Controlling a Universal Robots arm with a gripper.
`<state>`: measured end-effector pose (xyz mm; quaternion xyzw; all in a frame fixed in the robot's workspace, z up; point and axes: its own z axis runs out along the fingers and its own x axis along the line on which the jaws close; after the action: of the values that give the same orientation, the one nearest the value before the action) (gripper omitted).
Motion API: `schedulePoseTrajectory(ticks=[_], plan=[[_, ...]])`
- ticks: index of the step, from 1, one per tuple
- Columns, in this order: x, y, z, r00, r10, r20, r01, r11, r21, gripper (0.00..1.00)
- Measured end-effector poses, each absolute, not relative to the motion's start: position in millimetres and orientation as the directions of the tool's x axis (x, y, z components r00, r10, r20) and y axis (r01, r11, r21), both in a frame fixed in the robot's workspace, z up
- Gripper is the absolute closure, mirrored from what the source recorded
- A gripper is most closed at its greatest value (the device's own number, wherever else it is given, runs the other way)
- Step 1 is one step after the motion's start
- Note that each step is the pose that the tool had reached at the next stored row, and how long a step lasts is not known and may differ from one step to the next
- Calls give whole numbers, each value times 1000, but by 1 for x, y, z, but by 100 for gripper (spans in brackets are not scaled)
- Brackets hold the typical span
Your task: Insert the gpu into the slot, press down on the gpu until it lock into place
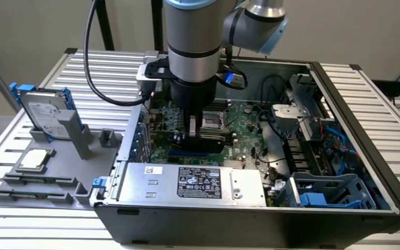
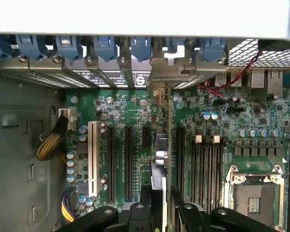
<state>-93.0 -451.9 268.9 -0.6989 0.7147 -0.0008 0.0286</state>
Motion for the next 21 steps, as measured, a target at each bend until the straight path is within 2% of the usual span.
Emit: schedulePoseTrajectory(ticks=[14, 21], plan=[[-93, -450, 263, -22, -999, -40, -999, 23, -25, 74], [-93, -450, 264, -23, -999, -39, -1000, 23, 0, 74]])
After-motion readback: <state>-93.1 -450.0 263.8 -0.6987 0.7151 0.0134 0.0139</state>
